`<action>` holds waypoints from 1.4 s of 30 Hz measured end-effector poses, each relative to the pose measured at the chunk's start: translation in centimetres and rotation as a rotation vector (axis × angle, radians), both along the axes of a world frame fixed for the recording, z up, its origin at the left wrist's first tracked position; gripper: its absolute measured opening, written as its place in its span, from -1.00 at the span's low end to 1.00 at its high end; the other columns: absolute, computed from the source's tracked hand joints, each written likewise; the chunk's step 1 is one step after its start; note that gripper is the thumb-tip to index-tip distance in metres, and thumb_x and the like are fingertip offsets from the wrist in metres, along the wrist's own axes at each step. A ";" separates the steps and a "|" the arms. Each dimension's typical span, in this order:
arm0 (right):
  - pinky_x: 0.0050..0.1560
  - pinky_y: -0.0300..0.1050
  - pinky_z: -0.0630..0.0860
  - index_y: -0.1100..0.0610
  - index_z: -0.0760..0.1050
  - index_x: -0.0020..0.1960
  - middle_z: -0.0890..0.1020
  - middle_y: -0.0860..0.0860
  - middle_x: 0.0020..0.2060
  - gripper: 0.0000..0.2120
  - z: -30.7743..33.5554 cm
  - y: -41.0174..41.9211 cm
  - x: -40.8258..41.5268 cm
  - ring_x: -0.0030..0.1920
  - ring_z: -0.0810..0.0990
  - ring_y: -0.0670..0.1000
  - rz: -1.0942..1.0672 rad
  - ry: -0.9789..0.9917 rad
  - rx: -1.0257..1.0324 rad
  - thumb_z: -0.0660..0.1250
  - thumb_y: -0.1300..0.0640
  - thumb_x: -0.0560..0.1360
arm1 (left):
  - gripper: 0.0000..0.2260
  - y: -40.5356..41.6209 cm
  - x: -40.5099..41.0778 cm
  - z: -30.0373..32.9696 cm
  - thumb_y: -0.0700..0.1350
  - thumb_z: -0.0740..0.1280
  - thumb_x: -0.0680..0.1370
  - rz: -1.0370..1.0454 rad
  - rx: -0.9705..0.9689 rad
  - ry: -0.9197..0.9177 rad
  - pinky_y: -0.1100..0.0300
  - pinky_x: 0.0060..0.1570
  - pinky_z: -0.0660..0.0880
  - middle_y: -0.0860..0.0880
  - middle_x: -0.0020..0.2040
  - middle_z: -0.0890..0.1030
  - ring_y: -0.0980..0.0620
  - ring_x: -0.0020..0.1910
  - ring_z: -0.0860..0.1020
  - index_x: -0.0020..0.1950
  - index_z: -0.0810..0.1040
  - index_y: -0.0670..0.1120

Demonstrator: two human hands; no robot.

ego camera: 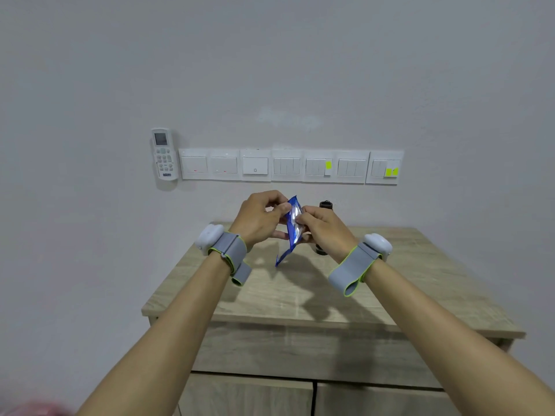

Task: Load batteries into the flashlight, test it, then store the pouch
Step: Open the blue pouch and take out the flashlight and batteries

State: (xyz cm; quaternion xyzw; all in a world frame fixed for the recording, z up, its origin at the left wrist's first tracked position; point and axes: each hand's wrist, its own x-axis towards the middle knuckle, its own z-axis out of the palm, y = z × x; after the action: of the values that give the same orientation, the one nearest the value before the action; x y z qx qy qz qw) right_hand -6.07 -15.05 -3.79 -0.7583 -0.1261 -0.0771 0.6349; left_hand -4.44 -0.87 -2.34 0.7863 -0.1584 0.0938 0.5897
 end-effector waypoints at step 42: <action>-0.23 -0.02 0.62 0.20 0.40 -0.36 0.61 0.23 -0.32 -0.76 -0.6 -2.8 2.6 -0.35 0.68 0.10 -0.125 -0.124 -0.218 0.28 0.35 0.46 | -0.88 -0.6 1.7 1.1 -0.22 0.36 0.52 0.205 0.290 -0.213 0.04 -0.42 0.63 -0.12 -0.26 0.65 -0.06 -0.30 0.68 -0.18 0.61 -0.22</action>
State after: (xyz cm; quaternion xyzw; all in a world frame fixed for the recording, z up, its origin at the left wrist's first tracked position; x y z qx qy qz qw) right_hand -3.48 -17.88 -4.37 -0.8230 -0.1250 -0.1489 0.5338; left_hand -2.75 -1.44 -1.25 0.8606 -0.1510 0.2120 0.4378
